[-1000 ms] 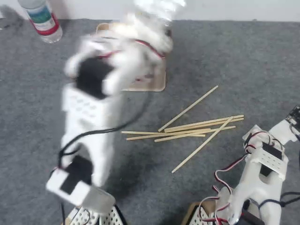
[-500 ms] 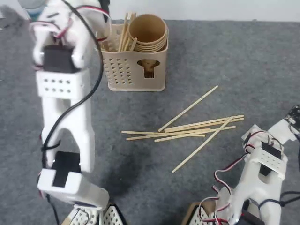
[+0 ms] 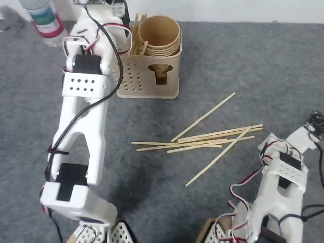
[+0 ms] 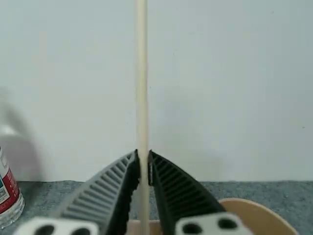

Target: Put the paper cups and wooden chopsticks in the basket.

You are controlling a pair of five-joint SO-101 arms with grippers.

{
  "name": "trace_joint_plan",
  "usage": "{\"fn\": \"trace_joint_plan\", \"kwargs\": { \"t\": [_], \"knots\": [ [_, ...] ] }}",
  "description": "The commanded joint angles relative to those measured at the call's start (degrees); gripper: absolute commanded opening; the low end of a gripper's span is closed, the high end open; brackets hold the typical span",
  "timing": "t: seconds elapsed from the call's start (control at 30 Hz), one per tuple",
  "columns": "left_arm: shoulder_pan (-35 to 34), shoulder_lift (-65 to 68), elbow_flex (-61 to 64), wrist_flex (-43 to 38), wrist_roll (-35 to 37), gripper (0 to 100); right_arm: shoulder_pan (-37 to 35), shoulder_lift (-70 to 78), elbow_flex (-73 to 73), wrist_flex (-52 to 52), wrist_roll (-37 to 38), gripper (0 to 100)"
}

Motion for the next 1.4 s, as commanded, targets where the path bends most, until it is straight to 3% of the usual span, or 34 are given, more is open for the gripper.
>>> {"fn": "trace_joint_plan", "kwargs": {
  "t": [0.0,0.17,0.37,0.5,0.6,0.7,0.83,1.0,1.1,1.37],
  "knots": [
    [-0.5,-0.5,-1.5,5.3,0.5,16,-0.6,-1.6,-2.6,-1.0,1.1,13.9],
    [-0.6,-0.6,-6.0,16.5,-3.1,18,-0.6,-1.6,-2.6,-1.0,1.1,13.9],
    [0.5,-7.5,-11.8,38.0,-8.6,18,-0.4,-1.8,-2.6,-1.0,1.1,14.1],
    [5.8,-12.7,-10.1,53.8,-16.1,18,-0.3,-1.8,-2.6,-1.0,0.9,14.3],
    [12.5,-13.2,-3.8,59.6,-23.6,18,-0.3,-1.8,-2.6,-1.0,0.9,14.3],
    [17.6,-12.0,5.9,55.7,-27.8,17,0.2,-1.8,-2.6,-0.9,0.8,14.3],
    [22.9,-6.1,16.5,43.2,-29.4,17,1.5,-1.8,-2.6,-0.9,0.7,14.3],
    [25.6,8.3,16.5,33.3,-29.6,17,1.5,-1.8,-2.6,-0.9,0.7,14.3],
    [25.3,17.3,10.7,33.5,-29.6,17,1.3,-1.8,-2.6,-0.9,0.8,14.3],
    [26.2,36.9,-13.6,47.1,-29.4,17,0.4,-1.8,-2.6,-0.9,1.0,14.2]
  ]
}}
